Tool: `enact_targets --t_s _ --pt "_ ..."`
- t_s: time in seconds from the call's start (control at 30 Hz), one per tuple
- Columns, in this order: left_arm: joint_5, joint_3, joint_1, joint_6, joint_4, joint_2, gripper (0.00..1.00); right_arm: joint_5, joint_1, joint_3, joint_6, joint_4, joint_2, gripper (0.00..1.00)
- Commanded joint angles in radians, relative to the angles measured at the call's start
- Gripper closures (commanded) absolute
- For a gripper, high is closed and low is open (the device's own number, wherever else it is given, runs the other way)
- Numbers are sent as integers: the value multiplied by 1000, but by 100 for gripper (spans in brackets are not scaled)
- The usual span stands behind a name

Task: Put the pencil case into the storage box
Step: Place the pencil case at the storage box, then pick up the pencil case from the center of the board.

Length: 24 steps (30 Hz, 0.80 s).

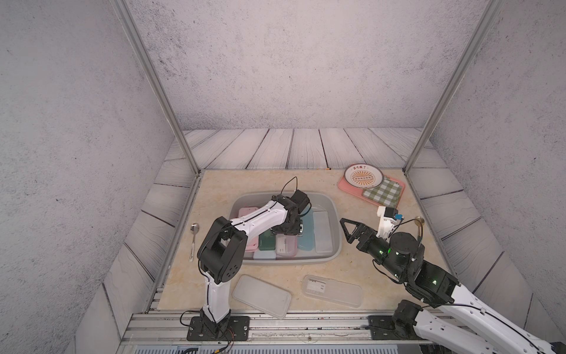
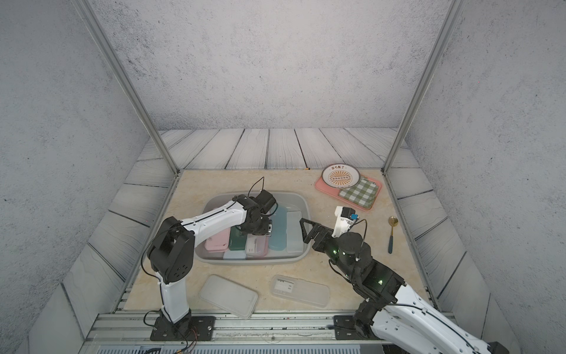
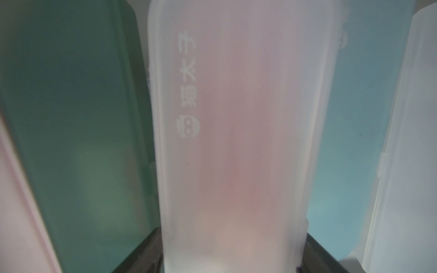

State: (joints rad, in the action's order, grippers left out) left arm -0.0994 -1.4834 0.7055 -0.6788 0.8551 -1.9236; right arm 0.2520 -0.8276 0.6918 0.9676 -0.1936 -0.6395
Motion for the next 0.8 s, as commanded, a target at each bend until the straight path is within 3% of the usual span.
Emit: enact_targets --t_s 0.0,0.1,0.13,0.37,0.57,0.67,0.77 --pt "29 -16 -8 -6 3 -30 28 11 2 -6 -18 -43 37 1" --pt "55 -31 -8 -3 7 -31 17 18 2 -5 -26 -65 52 1" --pt "60 -35 -8 1 8 -28 2 20 2 -6 -29 -71 57 1" --pt "89 -30 -14 34 24 36 0 24 3 -12 -42 -88 81 1" --pt "98 -21 -21 136 51 188 0 13 2 9 -77 -144 53 1" --pt "73 -14 -29 238 44 281 0 21 1 38 -85 -212 26 1" --pt "69 52 -31 463 -31 410 0 21 2 51 -71 -274 5 1"
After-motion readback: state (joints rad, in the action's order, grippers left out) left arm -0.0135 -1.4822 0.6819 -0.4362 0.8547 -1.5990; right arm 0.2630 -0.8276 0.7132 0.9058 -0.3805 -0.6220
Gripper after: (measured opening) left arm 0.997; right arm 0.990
